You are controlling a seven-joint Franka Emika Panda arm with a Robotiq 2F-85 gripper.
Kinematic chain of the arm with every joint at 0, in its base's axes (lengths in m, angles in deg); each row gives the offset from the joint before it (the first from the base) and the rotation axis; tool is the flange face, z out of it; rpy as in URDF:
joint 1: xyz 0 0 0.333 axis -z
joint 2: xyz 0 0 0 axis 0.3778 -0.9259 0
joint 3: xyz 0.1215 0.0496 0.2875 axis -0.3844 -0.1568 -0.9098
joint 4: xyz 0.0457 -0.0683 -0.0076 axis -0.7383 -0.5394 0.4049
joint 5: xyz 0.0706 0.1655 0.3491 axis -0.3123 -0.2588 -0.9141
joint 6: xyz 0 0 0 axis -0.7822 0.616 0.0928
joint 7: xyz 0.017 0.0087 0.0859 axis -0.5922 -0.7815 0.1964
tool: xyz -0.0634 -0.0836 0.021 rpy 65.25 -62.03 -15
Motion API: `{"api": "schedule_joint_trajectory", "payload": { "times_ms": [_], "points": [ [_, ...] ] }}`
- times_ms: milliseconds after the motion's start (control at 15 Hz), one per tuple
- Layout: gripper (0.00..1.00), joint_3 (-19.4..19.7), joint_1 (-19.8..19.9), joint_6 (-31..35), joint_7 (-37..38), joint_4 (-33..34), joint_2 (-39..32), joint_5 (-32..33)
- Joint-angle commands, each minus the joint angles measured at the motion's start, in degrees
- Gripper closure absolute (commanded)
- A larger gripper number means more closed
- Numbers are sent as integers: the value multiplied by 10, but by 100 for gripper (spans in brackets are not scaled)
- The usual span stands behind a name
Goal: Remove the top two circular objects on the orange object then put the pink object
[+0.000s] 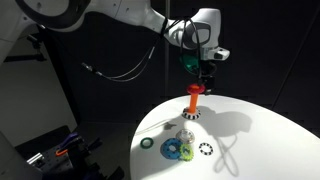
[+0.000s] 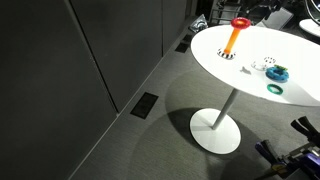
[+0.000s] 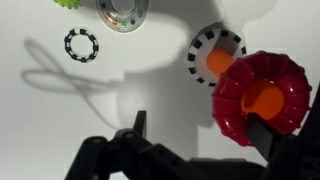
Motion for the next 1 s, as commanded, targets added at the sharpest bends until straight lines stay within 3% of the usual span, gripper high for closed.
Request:
{"api": "schedule_joint_trajectory", "payload": {
  "times_ms": [0,667,933],
  "points": [
    [0,-1,6,3,11,29,-20,2],
    [0,-3,8,10,5,21,-22,1],
    [0,-6,5,-26,-4,4,4,3]
  ]
}}
